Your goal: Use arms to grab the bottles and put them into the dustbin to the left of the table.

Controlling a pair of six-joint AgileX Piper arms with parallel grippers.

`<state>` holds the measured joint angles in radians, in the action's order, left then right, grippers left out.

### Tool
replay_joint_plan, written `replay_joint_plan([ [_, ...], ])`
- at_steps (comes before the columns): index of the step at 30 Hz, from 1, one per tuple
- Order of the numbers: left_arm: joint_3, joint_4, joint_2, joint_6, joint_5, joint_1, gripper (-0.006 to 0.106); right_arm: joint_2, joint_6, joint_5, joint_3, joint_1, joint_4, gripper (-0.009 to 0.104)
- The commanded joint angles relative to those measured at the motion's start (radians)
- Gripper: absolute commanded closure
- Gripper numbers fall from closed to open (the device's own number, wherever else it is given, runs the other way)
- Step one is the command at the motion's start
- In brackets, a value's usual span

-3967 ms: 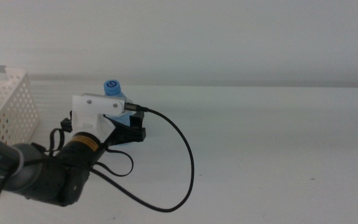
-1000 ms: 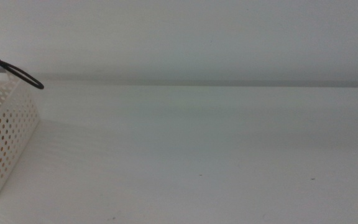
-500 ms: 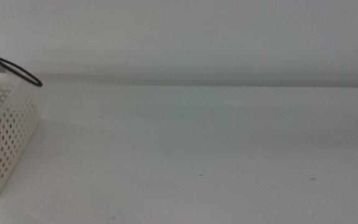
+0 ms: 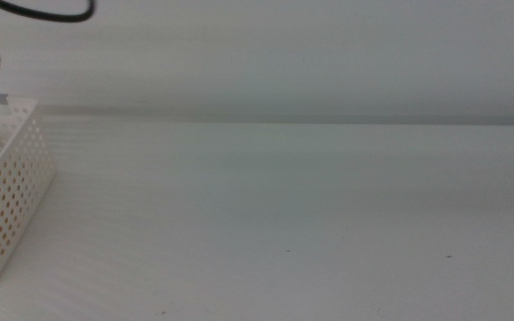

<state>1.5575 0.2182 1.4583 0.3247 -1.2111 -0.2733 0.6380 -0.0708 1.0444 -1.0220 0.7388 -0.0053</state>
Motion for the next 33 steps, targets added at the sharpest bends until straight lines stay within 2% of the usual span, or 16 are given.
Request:
replay_joint_plan([
  [1, 0.002, -0.033, -0.116, -0.067, -0.105, 0.100, 0.007, -0.003, -0.005, -0.014, 0.001, -0.004, -0.005, 0.016],
  [5, -0.007, -0.079, -0.264, -0.076, -0.099, 0.277, 0.007, -0.003, -0.005, -0.014, 0.001, -0.004, -0.005, 0.016],
  [7, -0.057, -0.133, -0.352, -0.056, -0.033, 0.390, 0.007, -0.003, -0.005, -0.014, 0.001, -0.004, -0.005, 0.016],
  [10, -0.197, -0.218, -0.482, -0.111, 0.098, 0.540, 0.007, -0.003, -0.005, -0.014, 0.001, -0.004, 0.005, 0.016],
  [13, -0.365, -0.293, -0.626, -0.194, 0.262, 0.638, 0.007, -0.003, -0.005, -0.014, 0.001, -0.002, 0.011, 0.016],
  [17, -0.527, -0.347, -0.756, -0.298, 0.450, 0.676, 0.007, -0.003, -0.005, -0.014, 0.001, -0.002, 0.005, 0.016],
  [21, -0.584, -0.365, -0.810, -0.348, 0.474, 0.672, 0.007, -0.003, -0.005, -0.014, 0.001, -0.002, 0.005, 0.016],
  [33, -0.587, -0.334, -0.815, -0.350, 0.481, 0.672, 0.007, -0.003, -0.005, -0.014, 0.001, -0.002, 0.005, 0.016],
])
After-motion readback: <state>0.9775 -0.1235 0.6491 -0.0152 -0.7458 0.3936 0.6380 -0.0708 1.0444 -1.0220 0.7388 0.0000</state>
